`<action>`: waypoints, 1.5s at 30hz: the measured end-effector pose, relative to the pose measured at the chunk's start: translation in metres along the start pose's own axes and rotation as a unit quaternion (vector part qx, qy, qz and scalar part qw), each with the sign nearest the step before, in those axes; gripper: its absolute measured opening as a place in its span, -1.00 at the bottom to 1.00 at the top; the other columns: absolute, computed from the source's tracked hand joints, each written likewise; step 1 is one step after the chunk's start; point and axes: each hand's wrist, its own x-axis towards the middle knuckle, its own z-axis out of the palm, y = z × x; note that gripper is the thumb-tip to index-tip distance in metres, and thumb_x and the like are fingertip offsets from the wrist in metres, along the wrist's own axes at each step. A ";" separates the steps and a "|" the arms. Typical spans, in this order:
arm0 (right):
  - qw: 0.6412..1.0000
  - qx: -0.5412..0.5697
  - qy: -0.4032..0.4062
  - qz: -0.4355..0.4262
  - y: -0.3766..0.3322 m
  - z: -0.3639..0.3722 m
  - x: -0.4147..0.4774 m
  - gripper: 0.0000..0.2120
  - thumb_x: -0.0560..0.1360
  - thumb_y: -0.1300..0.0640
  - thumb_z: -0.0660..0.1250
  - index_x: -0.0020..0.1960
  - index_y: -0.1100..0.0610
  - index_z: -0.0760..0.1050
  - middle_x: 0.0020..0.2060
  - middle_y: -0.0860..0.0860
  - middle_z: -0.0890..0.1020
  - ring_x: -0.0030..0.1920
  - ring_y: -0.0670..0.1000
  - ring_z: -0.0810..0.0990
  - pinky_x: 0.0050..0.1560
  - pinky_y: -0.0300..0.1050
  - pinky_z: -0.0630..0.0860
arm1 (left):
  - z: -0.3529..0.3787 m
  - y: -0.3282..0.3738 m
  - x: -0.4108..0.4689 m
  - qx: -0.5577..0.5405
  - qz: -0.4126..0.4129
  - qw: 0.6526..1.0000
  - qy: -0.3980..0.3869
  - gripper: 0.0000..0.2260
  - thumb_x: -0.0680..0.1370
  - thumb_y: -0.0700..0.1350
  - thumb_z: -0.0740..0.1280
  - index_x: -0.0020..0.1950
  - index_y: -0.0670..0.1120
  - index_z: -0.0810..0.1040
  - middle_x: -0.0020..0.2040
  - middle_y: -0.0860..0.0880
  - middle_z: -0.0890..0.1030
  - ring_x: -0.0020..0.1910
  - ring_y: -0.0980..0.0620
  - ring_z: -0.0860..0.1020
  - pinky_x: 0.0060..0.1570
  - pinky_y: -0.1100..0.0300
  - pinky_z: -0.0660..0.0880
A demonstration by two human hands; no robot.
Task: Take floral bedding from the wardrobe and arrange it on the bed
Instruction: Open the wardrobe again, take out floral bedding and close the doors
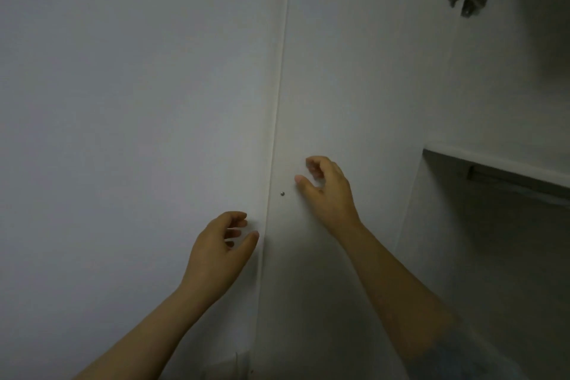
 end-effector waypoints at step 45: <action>0.775 -0.215 0.119 0.583 0.323 -0.260 -0.393 -0.63 0.51 0.08 0.33 0.28 0.16 0.42 0.08 0.03 0.52 0.06 -0.02 0.50 0.04 -0.23 0.41 | 0.504 -0.057 -0.119 -0.026 0.000 0.824 -0.566 -0.76 0.45 -0.16 0.40 0.09 -0.17 0.53 -0.02 -0.07 0.55 -0.05 -0.03 0.52 -0.01 0.20 0.40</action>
